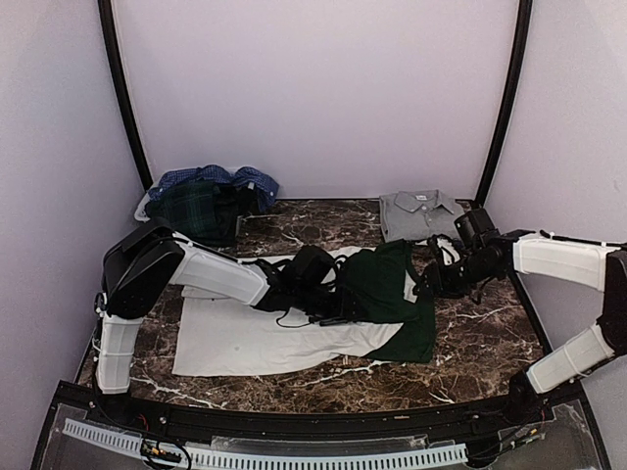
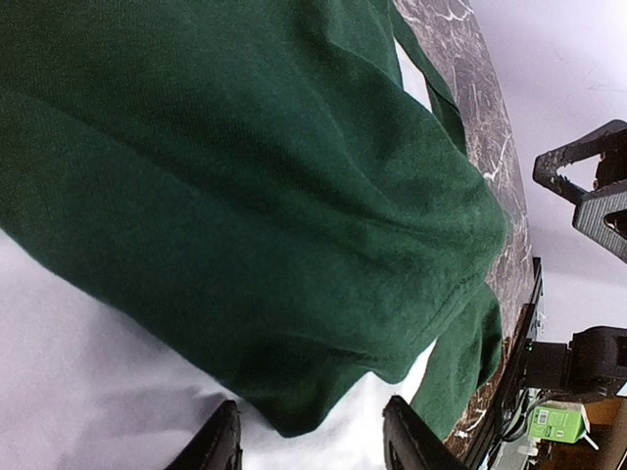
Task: Fold and stack the mixed laundry pile
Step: Adjust the 1/3-folded T-shirt at the center of the board.
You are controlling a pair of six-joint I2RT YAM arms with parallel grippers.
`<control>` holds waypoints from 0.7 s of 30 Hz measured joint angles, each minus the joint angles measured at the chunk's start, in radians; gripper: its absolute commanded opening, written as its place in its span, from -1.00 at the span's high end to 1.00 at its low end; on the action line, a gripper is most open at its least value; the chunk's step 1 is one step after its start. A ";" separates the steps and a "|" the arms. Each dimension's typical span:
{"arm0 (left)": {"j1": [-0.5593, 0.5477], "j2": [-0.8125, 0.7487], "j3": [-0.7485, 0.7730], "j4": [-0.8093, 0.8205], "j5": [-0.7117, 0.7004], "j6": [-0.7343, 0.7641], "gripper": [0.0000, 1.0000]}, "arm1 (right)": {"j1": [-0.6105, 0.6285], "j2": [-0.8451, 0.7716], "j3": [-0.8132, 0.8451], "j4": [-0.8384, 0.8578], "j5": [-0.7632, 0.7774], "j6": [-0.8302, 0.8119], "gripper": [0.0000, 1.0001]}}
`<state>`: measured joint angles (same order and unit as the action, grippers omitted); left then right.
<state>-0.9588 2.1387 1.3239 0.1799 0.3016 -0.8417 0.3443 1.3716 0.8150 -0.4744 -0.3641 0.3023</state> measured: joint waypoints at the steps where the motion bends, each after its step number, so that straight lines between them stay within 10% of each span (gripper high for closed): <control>1: 0.000 0.000 0.005 -0.008 -0.005 -0.002 0.11 | 0.000 0.005 -0.001 0.005 -0.005 0.000 0.02; 9: 0.000 0.020 0.095 -0.069 -0.047 -0.009 0.58 | 0.022 0.051 -0.023 0.051 -0.041 0.019 0.07; 21: -0.010 0.021 0.117 -0.211 -0.127 0.004 0.46 | 0.085 0.145 -0.054 0.116 -0.055 0.060 0.39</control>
<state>-0.9684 2.1601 1.4414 -0.0307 0.1745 -0.8379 0.4297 1.5169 0.7612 -0.3580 -0.4194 0.3626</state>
